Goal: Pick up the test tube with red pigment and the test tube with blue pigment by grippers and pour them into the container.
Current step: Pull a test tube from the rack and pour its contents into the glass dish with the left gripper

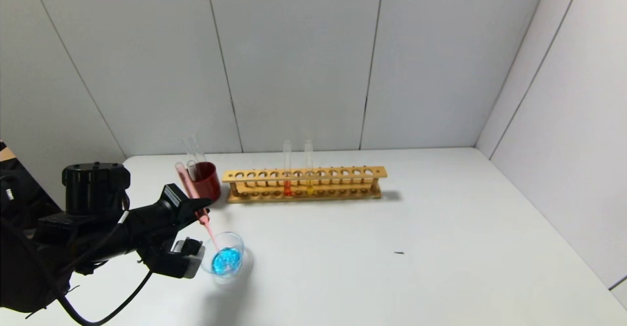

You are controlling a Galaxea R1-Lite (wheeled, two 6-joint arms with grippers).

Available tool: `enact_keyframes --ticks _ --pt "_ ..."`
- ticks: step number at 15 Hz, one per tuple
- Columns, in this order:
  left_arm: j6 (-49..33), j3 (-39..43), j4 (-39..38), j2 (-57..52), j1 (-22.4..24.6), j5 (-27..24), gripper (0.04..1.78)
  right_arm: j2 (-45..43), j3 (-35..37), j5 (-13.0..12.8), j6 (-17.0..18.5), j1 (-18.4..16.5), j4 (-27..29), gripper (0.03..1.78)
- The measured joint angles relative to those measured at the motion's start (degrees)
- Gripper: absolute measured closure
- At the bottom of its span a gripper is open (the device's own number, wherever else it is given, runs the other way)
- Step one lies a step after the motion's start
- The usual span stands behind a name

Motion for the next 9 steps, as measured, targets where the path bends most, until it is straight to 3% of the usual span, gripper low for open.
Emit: enact_keyframes --ticks 9 --pt "0.63 -0.78 -0.46 1.62 0.61 0.87 1.50 0.00 0.00 0.00 0.00 0.00 0.00 0.06"
